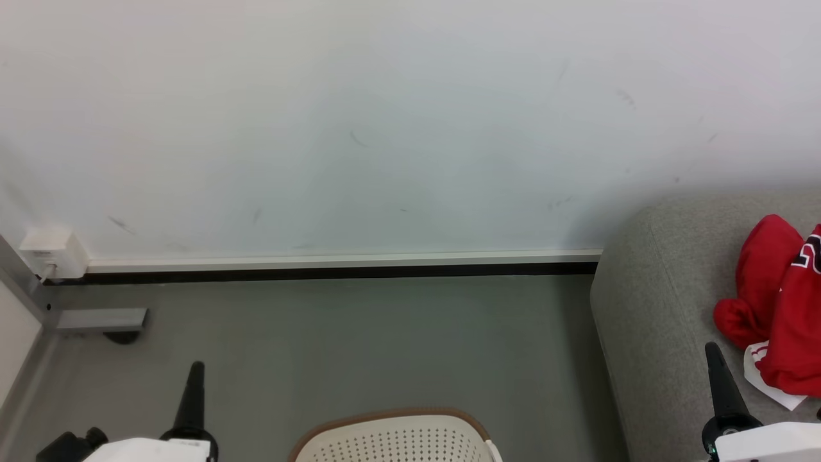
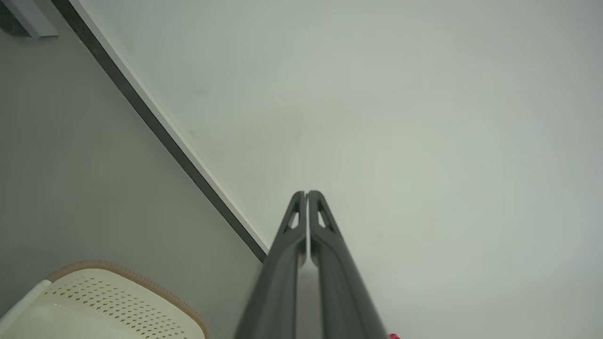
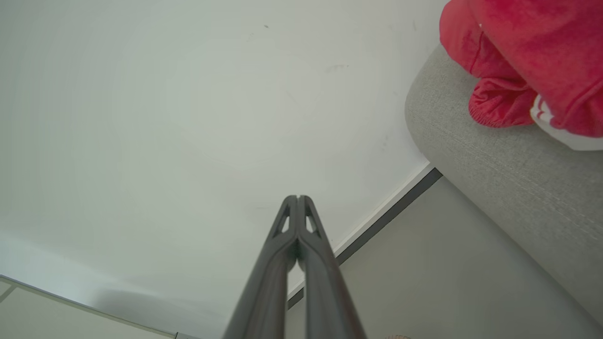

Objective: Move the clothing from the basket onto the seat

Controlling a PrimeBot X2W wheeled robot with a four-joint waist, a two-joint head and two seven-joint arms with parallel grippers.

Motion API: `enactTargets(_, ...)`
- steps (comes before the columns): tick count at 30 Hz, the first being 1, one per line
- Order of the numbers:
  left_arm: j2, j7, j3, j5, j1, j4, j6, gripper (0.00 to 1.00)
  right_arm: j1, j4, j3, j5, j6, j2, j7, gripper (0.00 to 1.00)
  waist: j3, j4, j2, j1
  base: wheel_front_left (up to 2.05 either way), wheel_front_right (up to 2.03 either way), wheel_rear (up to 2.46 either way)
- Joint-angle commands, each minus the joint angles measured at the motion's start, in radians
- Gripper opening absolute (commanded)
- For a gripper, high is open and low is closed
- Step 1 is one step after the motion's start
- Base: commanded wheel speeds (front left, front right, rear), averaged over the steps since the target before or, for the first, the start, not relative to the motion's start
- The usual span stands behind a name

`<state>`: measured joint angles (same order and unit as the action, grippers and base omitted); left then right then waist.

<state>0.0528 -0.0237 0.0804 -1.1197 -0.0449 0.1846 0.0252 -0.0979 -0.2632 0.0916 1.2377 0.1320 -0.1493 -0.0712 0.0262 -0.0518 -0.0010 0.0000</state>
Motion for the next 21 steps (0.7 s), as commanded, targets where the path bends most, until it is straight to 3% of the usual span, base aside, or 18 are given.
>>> enactTargets(1, 0.005, 0.008, 0.005, -0.032, -0.021, -0.015, -0.001, 0.00, -0.021, 0.009, -0.008, 0.029, -0.001, -0.004, 0.005, 0.00, -0.001, 0.001, 0.0000, 0.0000, 0.00, 0.00, 0.00)
enactTargets(21, 0.003, 0.059, 0.018, -0.212, -0.038, -0.037, -0.008, 0.00, -0.030, 0.014, -0.010, 0.233, -0.002, -0.027, 0.016, 0.00, -0.008, 0.018, 0.0000, 0.0000, 0.00, 0.00, 0.00)
